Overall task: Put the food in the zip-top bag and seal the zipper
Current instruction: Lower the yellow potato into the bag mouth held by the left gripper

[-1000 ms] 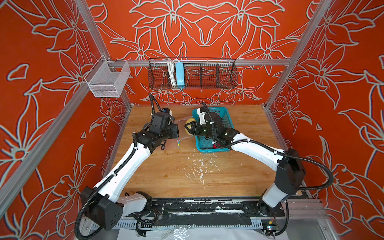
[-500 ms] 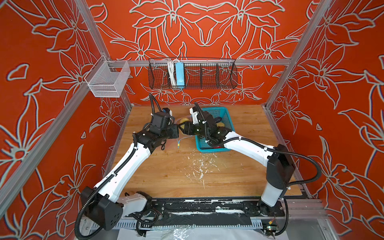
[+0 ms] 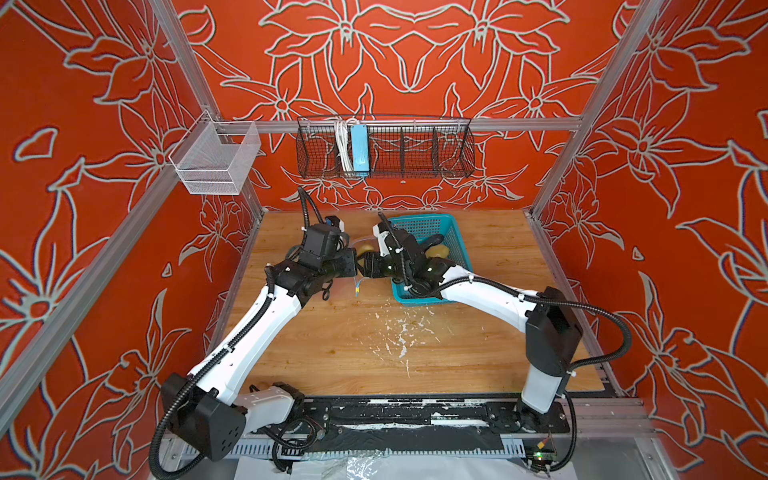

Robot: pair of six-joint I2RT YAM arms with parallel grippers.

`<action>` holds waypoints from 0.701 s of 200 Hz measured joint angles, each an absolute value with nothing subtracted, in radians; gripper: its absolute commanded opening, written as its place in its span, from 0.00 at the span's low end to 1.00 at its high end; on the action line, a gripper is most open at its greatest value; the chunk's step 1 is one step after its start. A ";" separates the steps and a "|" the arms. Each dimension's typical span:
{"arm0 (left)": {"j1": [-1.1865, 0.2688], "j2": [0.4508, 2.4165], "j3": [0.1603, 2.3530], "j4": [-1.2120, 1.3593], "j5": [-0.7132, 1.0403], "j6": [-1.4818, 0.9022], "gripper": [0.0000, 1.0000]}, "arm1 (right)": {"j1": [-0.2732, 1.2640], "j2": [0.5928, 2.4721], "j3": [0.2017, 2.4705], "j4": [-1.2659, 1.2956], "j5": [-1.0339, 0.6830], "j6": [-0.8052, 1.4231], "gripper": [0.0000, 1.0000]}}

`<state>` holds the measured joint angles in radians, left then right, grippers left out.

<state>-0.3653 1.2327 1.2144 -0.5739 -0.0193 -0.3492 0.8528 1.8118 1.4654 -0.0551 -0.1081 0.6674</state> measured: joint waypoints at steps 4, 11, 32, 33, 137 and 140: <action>-0.365 1.233 1.214 -0.574 -0.019 -0.349 0.00 | 0.853 1.812 1.466 -0.059 -0.108 0.666 0.49; -0.365 1.233 1.214 -0.574 -0.019 -0.349 0.00 | 0.854 1.812 1.469 -0.066 -0.108 0.665 0.51; -0.365 1.233 1.214 -0.574 -0.016 -0.349 0.00 | 0.854 1.812 1.477 -0.075 -0.107 0.665 0.57; -0.365 1.233 1.214 -0.574 -0.016 -0.349 0.00 | 0.854 1.812 1.477 -0.076 -0.107 0.665 0.58; -0.365 1.233 1.214 -0.574 -0.015 -0.349 0.00 | 0.854 1.812 1.493 -0.096 -0.109 0.658 0.74; -0.365 1.233 1.214 -0.574 -0.015 -0.349 0.00 | 0.854 1.812 1.493 -0.096 -0.109 0.658 0.74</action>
